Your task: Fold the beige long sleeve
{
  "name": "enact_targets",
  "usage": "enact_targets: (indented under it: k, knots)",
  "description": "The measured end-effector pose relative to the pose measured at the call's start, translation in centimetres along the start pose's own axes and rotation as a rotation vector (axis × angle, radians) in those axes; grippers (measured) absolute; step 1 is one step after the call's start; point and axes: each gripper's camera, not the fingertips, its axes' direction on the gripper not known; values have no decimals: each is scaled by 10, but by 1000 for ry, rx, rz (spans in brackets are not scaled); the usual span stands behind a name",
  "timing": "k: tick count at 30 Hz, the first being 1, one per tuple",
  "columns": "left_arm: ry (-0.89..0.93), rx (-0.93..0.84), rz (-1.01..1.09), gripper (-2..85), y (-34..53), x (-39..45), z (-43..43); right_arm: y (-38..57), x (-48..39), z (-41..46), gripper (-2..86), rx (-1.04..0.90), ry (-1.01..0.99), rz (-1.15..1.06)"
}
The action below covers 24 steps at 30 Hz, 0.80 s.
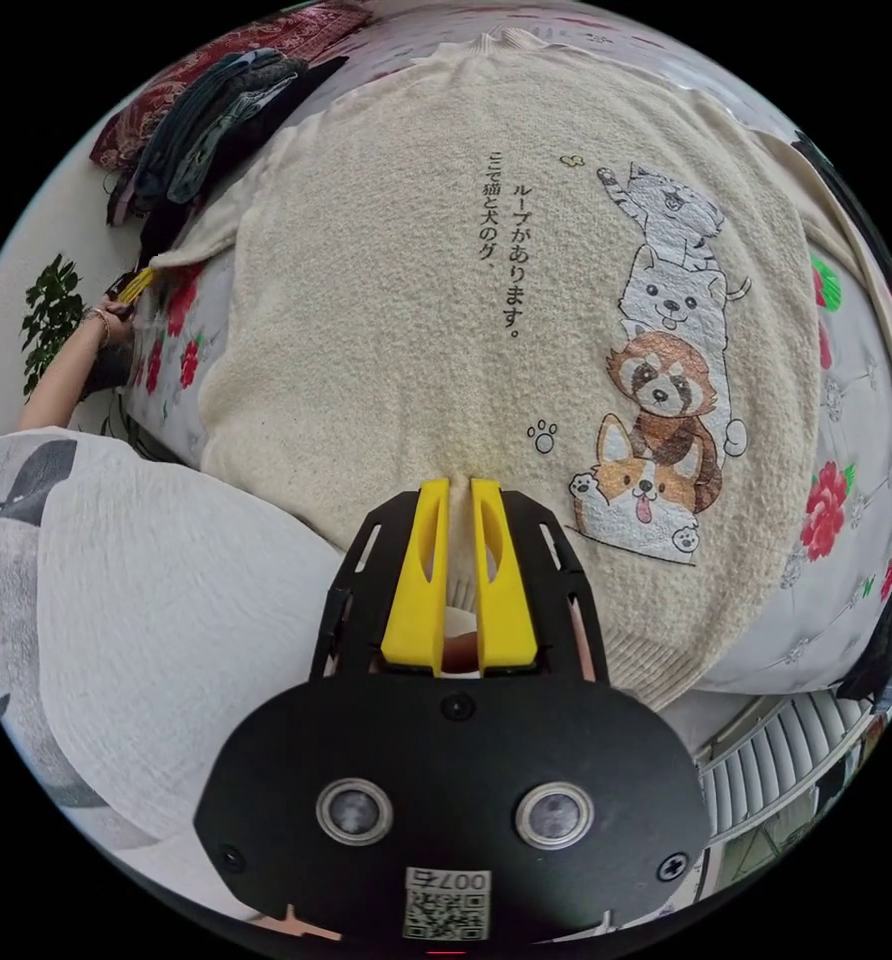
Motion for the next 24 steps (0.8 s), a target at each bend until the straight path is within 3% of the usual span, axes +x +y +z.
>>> enact_targets:
  k: [4, 6, 7, 9, 12, 17, 24]
  knots:
    - [58, -58, 475, -8, 42, 119, 6, -2, 1, -2, 14, -3, -3, -18]
    - [198, -167, 808, -5, 109, 205, 22, -3, 5, -7, 10, 1, -26, -27]
    - [240, -214, 879, -4, 129, 223, 29, -4, 5, -9, 9, 10, -36, -33]
    - [343, -468, 1120, 15, 223, 280, 67, -3, 12, -28, 6, 91, -62, -29]
    - [310, -720, 1325, 67, 336, 301, 114, -3, 31, -56, 17, 211, -73, 39]
    - [93, -889, 1334, 73, 423, 251, 150, -16, 74, -90, 45, 341, -149, 133]
    - [-265, -833, 1194, 70, 427, 161, 135, -61, 151, -140, 71, 536, -235, 252]
